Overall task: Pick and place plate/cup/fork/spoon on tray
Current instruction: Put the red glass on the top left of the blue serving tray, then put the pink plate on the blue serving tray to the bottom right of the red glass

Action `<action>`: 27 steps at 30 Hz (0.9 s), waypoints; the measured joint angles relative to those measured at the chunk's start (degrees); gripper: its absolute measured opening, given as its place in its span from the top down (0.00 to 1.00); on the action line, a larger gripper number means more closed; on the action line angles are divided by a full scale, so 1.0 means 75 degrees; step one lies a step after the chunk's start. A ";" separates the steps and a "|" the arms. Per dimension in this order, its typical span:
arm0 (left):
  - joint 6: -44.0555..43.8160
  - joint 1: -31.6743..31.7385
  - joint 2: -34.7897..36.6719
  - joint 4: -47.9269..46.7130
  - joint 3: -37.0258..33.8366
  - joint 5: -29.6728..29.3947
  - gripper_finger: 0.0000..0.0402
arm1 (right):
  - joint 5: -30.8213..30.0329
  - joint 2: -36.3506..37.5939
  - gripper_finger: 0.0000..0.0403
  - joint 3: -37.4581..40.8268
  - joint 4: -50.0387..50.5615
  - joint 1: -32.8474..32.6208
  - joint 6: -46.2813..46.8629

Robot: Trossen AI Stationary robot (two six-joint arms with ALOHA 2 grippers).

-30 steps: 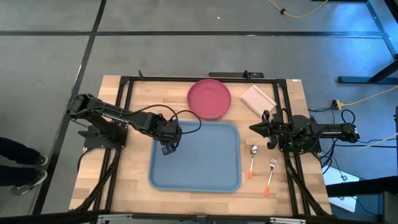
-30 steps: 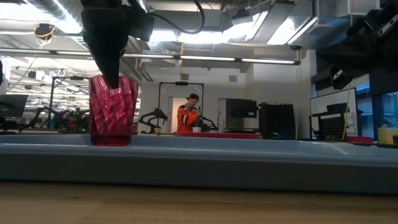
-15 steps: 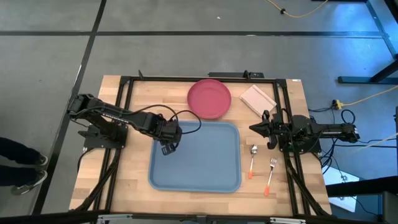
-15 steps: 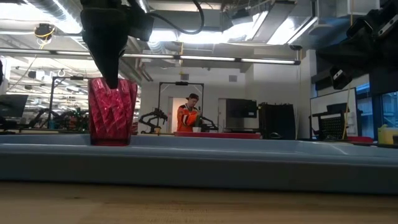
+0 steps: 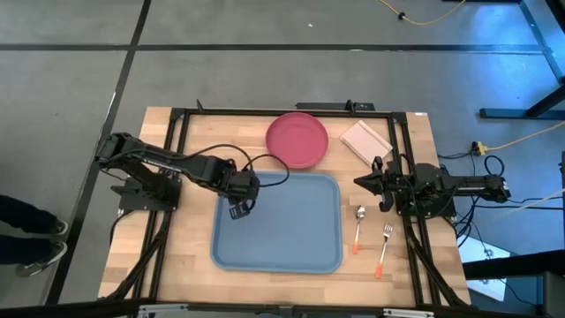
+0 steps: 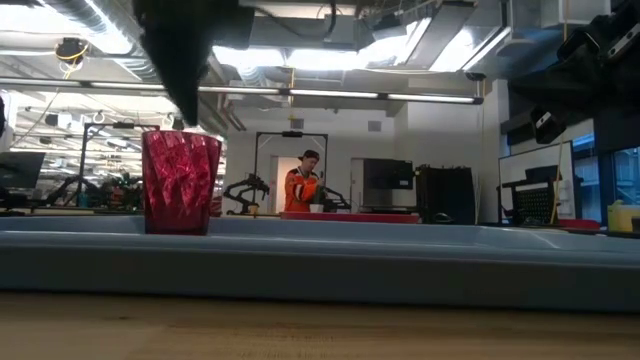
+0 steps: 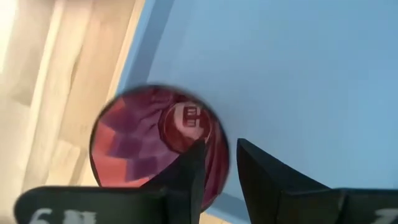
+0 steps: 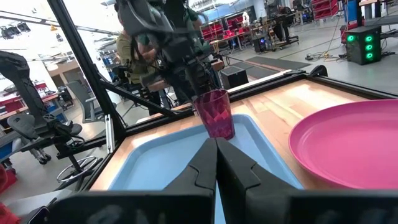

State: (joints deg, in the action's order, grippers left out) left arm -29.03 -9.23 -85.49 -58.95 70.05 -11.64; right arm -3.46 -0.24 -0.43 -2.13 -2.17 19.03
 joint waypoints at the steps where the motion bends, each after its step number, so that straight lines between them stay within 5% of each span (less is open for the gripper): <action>1: 0.0112 -0.0003 0.0000 -0.0012 0.0140 -0.0015 0.79 | 0.0000 -0.0001 0.98 0.0000 0.0000 0.0001 0.0000; 8: 0.0995 -0.0029 0.0000 -0.0028 0.0699 -0.0911 0.79 | 0.0001 -0.0001 0.98 0.0000 0.0000 -0.0001 0.0000; 22: 0.3523 0.0150 0.0084 0.0041 0.0701 -0.5075 0.79 | 0.0000 0.0000 0.98 0.0000 0.0000 0.0001 0.0000; 27: 0.4250 0.0149 0.0076 0.0011 0.0701 -0.5560 0.79 | 0.0000 -0.0001 0.98 0.0000 0.0000 0.0001 0.0000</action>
State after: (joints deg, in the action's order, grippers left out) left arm 2.85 -8.12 -84.93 -58.86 75.31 -53.34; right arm -3.46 -0.24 -0.43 -2.13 -2.16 19.03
